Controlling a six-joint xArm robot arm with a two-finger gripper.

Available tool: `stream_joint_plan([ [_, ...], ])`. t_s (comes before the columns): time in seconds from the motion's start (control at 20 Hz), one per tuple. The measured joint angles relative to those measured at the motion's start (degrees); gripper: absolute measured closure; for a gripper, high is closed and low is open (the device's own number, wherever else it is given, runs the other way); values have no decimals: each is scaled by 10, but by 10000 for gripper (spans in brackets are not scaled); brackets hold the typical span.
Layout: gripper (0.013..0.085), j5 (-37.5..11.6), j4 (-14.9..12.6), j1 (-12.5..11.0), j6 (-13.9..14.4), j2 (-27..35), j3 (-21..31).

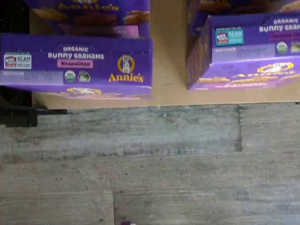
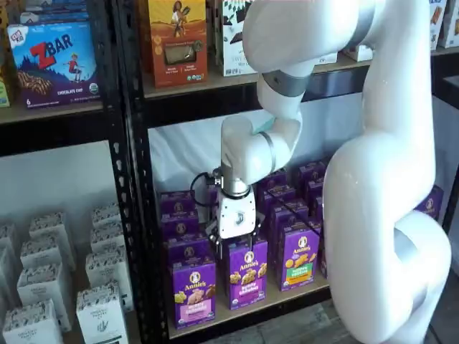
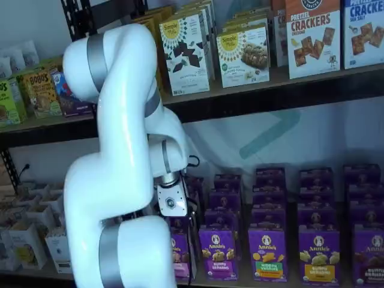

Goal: Pick up the purple box with a pink patch in the middle, on the bottom shelf, the first box from the left

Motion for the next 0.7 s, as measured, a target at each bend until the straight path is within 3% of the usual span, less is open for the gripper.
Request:
stream_joint_plan([
  [0.35,130,4,51,-3,-50,43,-39],
  [0.55,130,-3,52,-6,-54,74,-64],
  [0.7,130,-8,37,-9,-43,101,-88],
])
